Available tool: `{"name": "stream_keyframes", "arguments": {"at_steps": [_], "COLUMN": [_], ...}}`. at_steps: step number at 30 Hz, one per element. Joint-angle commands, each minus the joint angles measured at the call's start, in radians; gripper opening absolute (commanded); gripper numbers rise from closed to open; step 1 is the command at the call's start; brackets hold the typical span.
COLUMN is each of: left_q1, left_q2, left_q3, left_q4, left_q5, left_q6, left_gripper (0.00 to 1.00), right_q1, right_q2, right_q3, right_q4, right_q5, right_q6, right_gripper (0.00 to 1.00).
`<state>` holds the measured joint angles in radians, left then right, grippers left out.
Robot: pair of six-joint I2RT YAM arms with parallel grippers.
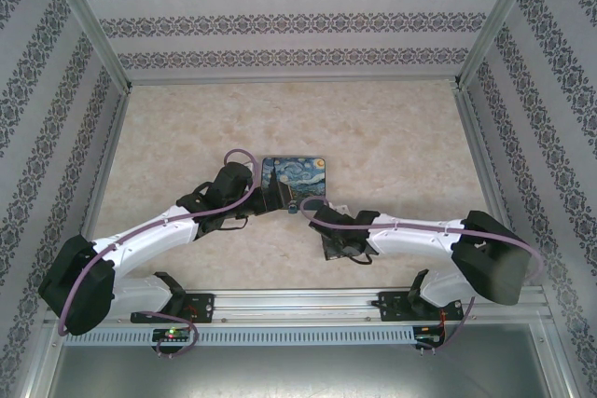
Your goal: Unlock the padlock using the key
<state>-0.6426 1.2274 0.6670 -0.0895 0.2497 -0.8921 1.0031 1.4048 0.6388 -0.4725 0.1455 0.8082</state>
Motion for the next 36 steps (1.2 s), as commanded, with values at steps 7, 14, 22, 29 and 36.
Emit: {"name": "stream_keyframes", "arguments": {"at_steps": [7, 14, 22, 29, 36], "left_q1": [-0.015, -0.016, -0.015, -0.016, -0.015], "left_q2": [-0.025, -0.020, -0.009, -0.005, -0.006], "left_q3": [-0.007, -0.003, 0.003, 0.010, 0.015], "left_q4": [0.013, 0.013, 0.017, 0.014, 0.007], "left_q5": [-0.014, -0.013, -0.008, -0.008, -0.009], "left_q6": [-0.015, -0.014, -0.014, -0.012, -0.010], "left_gripper": [1.00, 1.00, 1.00, 1.00, 1.00], "right_q1": [-0.048, -0.078, -0.063, 0.013, 0.041], "right_q2": [-0.055, -0.168, -0.167, -0.065, 0.008], "right_q3": [-0.053, -0.050, -0.040, 0.016, 0.067], "right_q4": [0.006, -0.022, -0.064, -0.121, -0.145], "right_q5": [-0.124, -0.114, -0.144, -0.101, -0.056], "right_q6": [-0.004, -0.009, -0.061, -0.102, -0.132], "right_gripper": [0.00, 0.19, 0.42, 0.41, 0.37]}}
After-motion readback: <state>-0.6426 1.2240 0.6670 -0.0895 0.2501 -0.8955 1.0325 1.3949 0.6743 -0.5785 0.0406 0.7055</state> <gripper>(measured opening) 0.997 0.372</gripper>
